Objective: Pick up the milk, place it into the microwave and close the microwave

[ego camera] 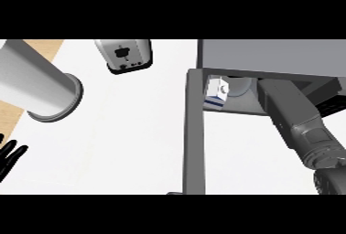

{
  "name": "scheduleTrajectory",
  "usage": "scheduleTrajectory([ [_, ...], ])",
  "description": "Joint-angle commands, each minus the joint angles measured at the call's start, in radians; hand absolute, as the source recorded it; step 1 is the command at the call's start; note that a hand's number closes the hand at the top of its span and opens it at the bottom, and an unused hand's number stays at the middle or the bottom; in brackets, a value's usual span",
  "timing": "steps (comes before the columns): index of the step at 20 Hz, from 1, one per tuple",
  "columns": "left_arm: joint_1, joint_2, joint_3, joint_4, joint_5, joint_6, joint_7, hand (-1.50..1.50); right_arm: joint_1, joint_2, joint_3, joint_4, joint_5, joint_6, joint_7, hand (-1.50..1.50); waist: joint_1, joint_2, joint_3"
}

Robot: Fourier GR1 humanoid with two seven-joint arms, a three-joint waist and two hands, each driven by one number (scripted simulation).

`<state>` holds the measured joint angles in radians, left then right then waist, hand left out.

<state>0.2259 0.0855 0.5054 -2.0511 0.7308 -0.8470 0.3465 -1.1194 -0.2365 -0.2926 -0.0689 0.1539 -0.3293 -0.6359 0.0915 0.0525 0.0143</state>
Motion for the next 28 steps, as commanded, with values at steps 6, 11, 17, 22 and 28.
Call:
scheduleTrajectory([
  [6, 0.054, -0.039, -0.143, 0.025, -0.054, -0.145, 0.021, -1.50, 0.104, 0.025, -0.070, -0.048, -0.089, 0.326, -0.117, -1.50, -0.061, -0.039, -0.013],
  [11, 0.024, -0.079, -0.174, 0.050, -0.168, -0.195, -0.014, -1.50, 0.170, 0.107, -0.075, -0.074, -0.116, 0.417, -0.152, -1.50, -0.080, -0.050, -0.014],
  [17, -0.019, -0.085, -0.214, 0.134, -0.371, -0.169, -0.161, -1.50, 0.326, 0.166, -0.040, -0.145, -0.123, 0.494, -0.189, -1.50, -0.113, -0.064, -0.016],
  [22, -0.030, -0.085, -0.277, 0.167, -0.471, -0.128, -0.220, 1.50, 0.474, 0.208, 0.020, -0.211, -0.085, 0.419, -0.202, -1.50, -0.139, -0.074, -0.018],
  [28, -0.106, -0.085, -0.388, 0.197, -0.607, 0.010, -0.265, 1.50, 0.685, 0.175, 0.059, -0.316, -0.074, 0.462, -0.251, -1.50, -0.166, -0.076, -0.019],
])
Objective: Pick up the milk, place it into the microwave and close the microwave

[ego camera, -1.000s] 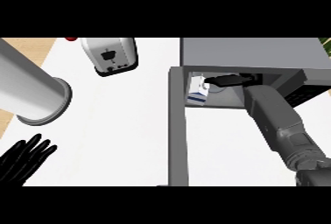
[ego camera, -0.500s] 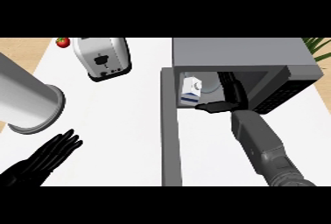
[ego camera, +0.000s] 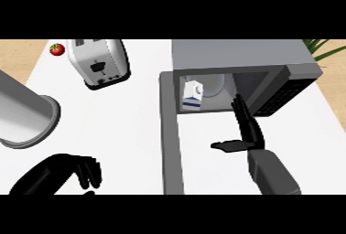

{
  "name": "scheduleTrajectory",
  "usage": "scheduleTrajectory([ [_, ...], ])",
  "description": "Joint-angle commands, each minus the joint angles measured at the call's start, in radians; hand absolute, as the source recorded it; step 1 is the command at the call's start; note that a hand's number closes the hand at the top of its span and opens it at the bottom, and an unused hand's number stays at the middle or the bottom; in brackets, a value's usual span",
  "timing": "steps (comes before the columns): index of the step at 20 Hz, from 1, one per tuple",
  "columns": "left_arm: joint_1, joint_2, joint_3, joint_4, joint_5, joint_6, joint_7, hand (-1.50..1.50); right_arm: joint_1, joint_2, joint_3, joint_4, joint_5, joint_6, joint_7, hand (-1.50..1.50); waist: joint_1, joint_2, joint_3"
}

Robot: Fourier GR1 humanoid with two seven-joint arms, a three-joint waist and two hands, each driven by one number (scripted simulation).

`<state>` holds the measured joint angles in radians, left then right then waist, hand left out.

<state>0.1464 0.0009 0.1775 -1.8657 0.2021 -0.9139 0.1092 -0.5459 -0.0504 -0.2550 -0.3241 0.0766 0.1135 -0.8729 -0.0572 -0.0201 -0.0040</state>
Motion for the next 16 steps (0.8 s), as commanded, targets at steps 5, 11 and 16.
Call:
scheduleTrajectory([
  [5, -0.106, -0.001, -0.125, 0.123, -0.218, 0.104, -0.074, 1.50, 0.291, -0.065, 0.037, -0.184, -0.006, 0.082, -0.079, -1.50, -0.044, 0.002, -0.002],
  [11, -0.150, -0.001, -0.255, 0.189, -0.364, 0.170, -0.176, 1.50, 0.493, -0.135, 0.024, -0.416, -0.076, 0.186, -0.052, -1.50, -0.027, 0.005, -0.003],
  [16, -0.182, -0.001, -0.422, 0.262, -0.433, 0.332, -0.271, 1.50, 0.682, -0.152, 0.046, -0.670, -0.141, 0.265, -0.009, -1.50, -0.006, 0.010, -0.002],
])
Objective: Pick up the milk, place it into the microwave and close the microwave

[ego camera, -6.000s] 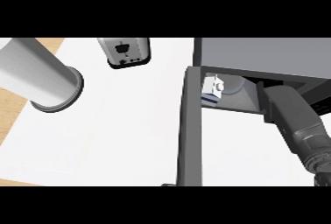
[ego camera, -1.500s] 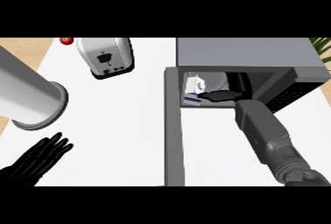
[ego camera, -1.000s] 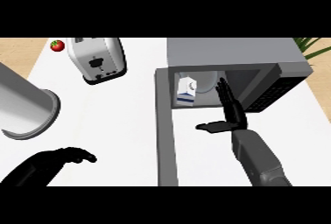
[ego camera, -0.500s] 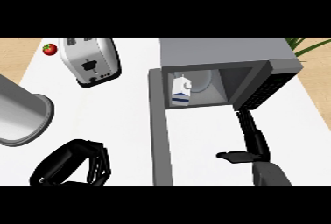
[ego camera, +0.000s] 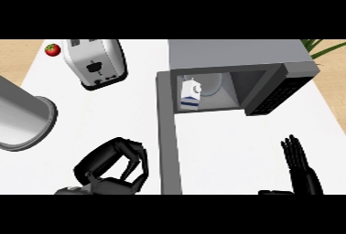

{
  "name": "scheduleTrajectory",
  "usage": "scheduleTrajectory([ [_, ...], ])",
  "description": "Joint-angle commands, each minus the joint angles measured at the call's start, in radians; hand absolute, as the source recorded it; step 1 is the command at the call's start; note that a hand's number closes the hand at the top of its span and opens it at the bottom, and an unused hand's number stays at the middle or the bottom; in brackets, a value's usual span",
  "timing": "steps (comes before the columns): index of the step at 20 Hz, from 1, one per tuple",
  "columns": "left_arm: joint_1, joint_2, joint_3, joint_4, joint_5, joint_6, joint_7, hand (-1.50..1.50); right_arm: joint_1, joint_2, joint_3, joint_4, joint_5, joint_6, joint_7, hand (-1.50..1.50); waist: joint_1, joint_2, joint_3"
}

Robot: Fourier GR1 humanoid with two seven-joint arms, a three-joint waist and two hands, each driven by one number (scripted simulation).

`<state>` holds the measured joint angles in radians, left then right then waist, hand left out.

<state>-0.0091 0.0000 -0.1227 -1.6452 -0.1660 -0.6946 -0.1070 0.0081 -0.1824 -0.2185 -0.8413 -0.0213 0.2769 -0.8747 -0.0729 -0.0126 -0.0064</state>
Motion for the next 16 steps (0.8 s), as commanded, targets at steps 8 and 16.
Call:
scheduleTrajectory([
  [8, -0.083, 0.000, -0.409, 0.227, -0.049, 0.300, -0.099, 1.50, 0.356, -0.044, 0.054, -0.542, -0.185, 0.216, 0.080, -1.50, 0.006, 0.008, 0.002],
  [16, -0.190, 0.000, -0.721, 0.398, 0.064, 0.669, -0.110, 1.50, 0.443, -0.101, 0.107, -0.851, -0.316, 0.265, 0.249, -1.50, 0.001, 0.016, 0.002],
])
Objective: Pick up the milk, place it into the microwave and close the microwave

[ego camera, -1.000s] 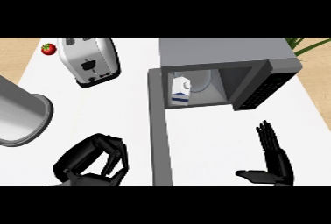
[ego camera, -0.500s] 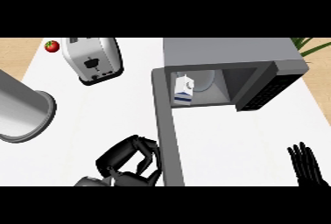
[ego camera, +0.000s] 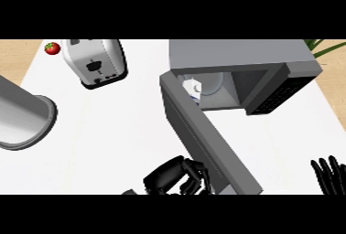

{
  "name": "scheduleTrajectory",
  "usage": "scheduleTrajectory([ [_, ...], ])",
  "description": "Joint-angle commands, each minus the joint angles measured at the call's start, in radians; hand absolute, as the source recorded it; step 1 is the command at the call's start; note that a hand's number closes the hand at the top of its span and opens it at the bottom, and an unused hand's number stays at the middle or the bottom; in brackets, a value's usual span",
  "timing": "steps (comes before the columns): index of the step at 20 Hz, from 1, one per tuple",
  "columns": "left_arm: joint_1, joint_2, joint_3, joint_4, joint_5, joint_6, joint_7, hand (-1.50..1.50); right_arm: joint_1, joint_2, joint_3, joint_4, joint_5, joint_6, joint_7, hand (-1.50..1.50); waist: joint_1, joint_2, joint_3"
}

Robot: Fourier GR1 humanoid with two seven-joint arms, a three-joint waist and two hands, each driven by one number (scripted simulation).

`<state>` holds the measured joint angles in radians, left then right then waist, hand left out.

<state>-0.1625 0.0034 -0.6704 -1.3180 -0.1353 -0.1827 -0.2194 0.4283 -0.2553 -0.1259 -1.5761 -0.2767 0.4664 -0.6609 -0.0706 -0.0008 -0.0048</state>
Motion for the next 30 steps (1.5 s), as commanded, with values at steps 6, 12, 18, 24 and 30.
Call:
scheduleTrajectory([
  [6, -0.204, -0.003, -0.289, 0.094, 0.183, 0.376, 0.048, 1.50, 0.082, -0.038, 0.071, -0.316, -0.096, 0.067, 0.127, -1.50, -0.041, 0.007, -0.001],
  [12, -0.321, -0.002, -0.338, 0.144, 0.289, 0.563, 0.049, 1.50, 0.063, -0.073, 0.088, -0.399, -0.151, 0.061, 0.236, -1.50, -0.063, 0.018, -0.001],
  [18, -0.409, -0.002, -0.314, 0.174, 0.405, 0.694, 0.016, 1.50, 0.075, -0.092, 0.102, -0.492, -0.184, 0.048, 0.298, -1.50, -0.097, 0.027, -0.003],
  [24, -0.573, -0.003, -0.259, 0.255, 0.504, 0.756, 0.015, 1.50, 0.091, -0.107, 0.102, -0.551, -0.219, 0.026, 0.355, -1.50, -0.128, 0.034, -0.001],
  [30, -0.668, -0.003, -0.235, 0.341, 0.609, 0.781, -0.018, 1.50, 0.090, -0.115, 0.098, -0.599, -0.270, -0.007, 0.411, -1.50, -0.143, 0.043, 0.000],
])
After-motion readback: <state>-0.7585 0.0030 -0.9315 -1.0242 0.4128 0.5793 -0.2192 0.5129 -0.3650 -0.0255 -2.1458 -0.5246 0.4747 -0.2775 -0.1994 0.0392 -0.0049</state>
